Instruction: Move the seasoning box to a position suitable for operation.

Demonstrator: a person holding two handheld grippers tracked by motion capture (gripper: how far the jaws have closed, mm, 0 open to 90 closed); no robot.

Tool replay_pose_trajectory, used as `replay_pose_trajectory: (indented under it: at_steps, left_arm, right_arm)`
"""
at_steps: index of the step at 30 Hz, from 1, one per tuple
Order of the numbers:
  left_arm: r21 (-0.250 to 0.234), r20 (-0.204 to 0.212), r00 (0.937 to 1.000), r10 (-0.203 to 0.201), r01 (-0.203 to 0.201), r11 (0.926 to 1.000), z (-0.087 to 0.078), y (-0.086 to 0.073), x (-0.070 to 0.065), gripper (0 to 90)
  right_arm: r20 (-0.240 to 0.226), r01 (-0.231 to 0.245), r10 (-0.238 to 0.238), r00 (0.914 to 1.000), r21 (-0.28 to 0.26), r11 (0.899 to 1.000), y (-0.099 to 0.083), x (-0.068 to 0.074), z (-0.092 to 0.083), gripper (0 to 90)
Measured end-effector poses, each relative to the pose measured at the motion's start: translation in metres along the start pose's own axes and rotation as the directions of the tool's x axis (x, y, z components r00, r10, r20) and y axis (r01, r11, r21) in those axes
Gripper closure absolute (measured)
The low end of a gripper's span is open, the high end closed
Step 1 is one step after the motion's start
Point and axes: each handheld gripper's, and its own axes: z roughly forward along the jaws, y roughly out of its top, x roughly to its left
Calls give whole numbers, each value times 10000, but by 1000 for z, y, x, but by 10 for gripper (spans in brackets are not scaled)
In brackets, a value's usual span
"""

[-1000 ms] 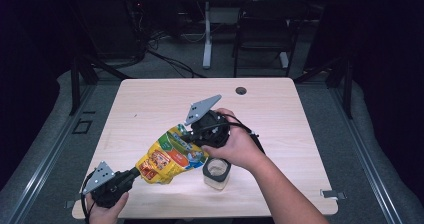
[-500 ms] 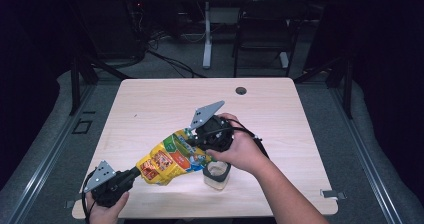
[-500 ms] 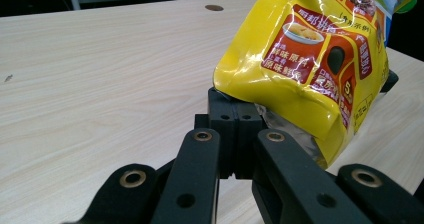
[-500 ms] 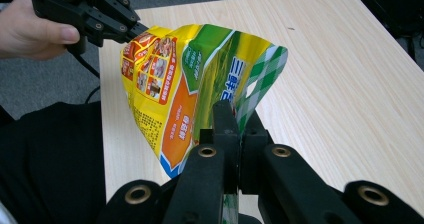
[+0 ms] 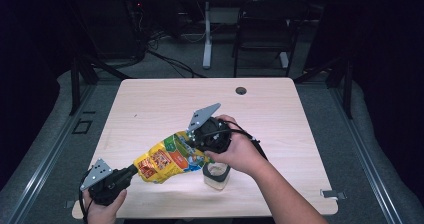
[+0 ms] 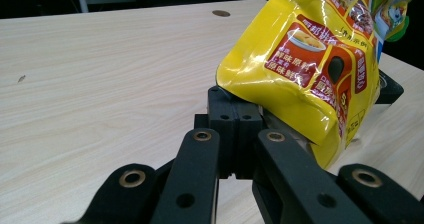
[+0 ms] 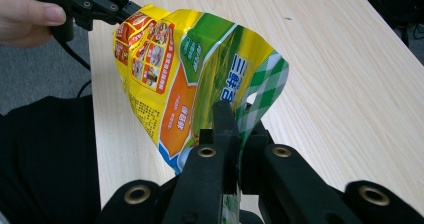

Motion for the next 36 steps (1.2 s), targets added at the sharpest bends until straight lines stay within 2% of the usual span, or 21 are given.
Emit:
replay_pose_trajectory:
  at_steps: [5,10,20,25,36]
  left_arm:
    - [26,-107,9997,219,-219,9998,0,5,-2,900]
    - [160,-169,9992,376,-373,9992,0,10,-4,900]
    - [268,-128,9992,386,-382,9989,3,14,-8,900]
    - [347,-165,9988,468,-462,9983,3,16,-8,899]
    - [227,-226,9985,493,-488,9985,4,22,-8,899]
  right_arm:
    - [44,-202,202,9998,-95,9998,-7,-2,1,896]
    - [306,-115,118,9995,-104,9999,-10,0,0,895]
    - [561,-211,229,9982,-325,9992,-24,1,2,894]
    - [760,-113,135,9970,-296,9995,-29,4,5,893]
    - [803,-228,256,9964,-360,9991,-37,5,7,892]
